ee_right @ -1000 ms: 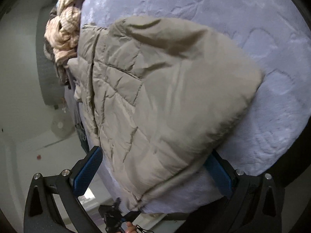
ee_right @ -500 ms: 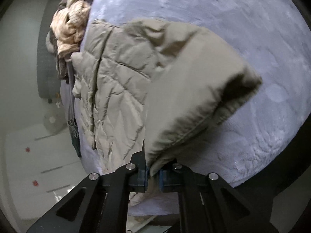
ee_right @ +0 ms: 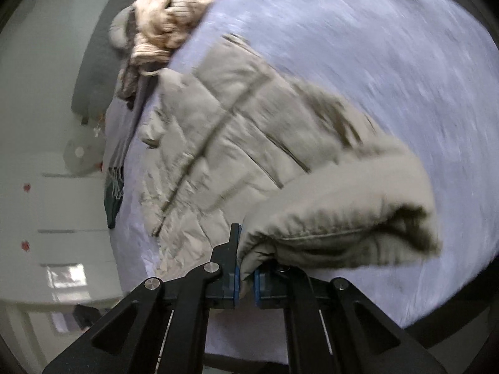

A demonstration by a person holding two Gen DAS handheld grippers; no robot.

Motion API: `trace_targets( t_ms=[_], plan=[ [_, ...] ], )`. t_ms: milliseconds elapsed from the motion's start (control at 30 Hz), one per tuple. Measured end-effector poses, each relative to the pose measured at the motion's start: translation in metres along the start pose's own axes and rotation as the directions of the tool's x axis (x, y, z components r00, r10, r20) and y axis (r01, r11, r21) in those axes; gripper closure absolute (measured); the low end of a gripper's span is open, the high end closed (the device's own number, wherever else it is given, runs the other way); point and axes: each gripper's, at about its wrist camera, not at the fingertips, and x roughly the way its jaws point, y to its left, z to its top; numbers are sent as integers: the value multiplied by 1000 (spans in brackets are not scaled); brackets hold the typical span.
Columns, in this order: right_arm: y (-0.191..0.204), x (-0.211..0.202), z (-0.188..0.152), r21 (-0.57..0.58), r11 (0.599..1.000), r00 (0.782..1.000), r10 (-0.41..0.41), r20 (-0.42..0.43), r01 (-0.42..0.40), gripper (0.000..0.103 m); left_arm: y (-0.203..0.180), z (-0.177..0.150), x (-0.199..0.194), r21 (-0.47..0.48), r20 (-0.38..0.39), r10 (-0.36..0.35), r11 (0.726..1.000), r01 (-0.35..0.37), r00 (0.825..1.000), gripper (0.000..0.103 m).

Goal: Fold large clothes
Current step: 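Grasp the coat hem with both tools and fold it up toward the collar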

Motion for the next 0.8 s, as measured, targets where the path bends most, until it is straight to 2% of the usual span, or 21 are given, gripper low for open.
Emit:
trace_targets(
  t_ms=[167, 267, 400, 533, 800],
  plan=[
    [63, -6, 56, -195, 981, 999, 6, 37, 1, 97, -36, 55, -2, 42, 127, 28, 999, -34, 991, 86],
    [97, -4, 90, -283, 959, 999, 21, 45, -7, 97, -51, 88, 8, 51, 179, 53, 997, -63, 982, 86],
    [139, 20, 145, -371, 929, 999, 32, 38, -16, 97, -60, 131, 32, 43, 224, 95, 993, -107, 970, 86],
    [162, 58, 187, -406, 914, 1000, 8, 30, 5, 97, -55, 174, 77, 35, 207, 155, 986, -165, 966, 86],
    [158, 142, 242, -322, 945, 998, -46, 35, 54, 97, -24, 224, 175, 49, 90, 205, 977, -210, 975, 86]
  ],
)
